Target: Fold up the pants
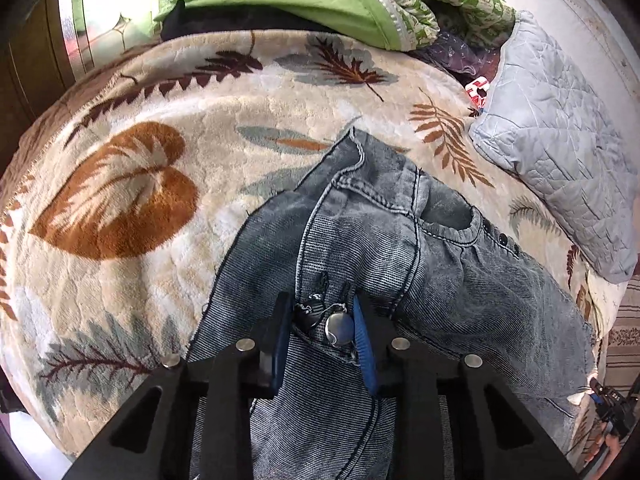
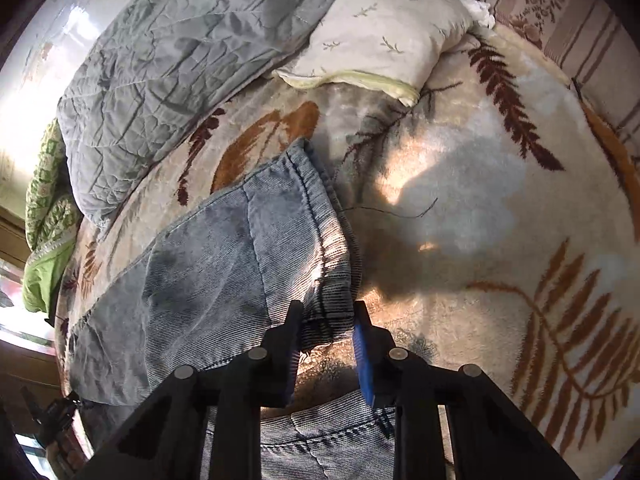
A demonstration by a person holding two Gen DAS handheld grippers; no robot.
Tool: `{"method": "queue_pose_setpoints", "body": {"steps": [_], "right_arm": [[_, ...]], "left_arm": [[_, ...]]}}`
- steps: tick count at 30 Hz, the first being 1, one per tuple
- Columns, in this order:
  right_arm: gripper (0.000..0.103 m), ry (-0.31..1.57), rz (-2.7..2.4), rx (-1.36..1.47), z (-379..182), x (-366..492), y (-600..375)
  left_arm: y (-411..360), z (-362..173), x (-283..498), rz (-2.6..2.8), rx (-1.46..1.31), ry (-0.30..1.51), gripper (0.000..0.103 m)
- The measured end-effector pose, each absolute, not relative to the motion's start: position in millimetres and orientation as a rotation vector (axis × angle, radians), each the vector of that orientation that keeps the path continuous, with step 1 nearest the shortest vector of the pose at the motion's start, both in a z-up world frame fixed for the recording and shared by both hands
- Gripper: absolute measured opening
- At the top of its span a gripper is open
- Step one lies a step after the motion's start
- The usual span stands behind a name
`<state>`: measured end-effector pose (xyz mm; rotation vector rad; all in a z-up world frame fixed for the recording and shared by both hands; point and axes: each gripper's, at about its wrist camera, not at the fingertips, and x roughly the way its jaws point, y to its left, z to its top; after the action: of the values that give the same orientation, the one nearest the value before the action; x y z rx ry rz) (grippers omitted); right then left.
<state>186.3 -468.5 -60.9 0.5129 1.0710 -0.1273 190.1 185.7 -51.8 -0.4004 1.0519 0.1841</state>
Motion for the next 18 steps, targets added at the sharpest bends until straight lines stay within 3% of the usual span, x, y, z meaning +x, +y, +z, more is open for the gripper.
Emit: {"method": "queue_pose_setpoints", "body": {"steps": [4,5,6,7,11,14,18], "right_arm": [[0.026,1.020,-0.175,0.331,-39,169,-451],[0.037,1.040,-0.188,0.319,-46,168,-451],[0.062,1.105,-0.208,0.300,-62,172,-452],[0.072,1.197,-0.227,0.302,-81,174,-458],[0.073,1.068,-0.189,0.428,-64,156,-481],[0.073,0.977,-0.170,0.478,-40,159,-497],[0.073,0.941,-0.089,0.550,-31,187,-500]], "left_arm": [[179,-44,185,0.210,-0.337,1.022,0.031],[179,-55,189,0.222,-0.329,1.068,0.033],[180,-67,194,0.219,-0.329,1.136,0.034],[185,-70,193,0.217,-0.356,1.137,0.036],[207,-37,188,0.198,-0.429,1.022,0.038],[222,-11,204,0.184,-0.454,0.928,0.051],[224,-20,250,0.059,-0.525,0.997,0.052]]}}
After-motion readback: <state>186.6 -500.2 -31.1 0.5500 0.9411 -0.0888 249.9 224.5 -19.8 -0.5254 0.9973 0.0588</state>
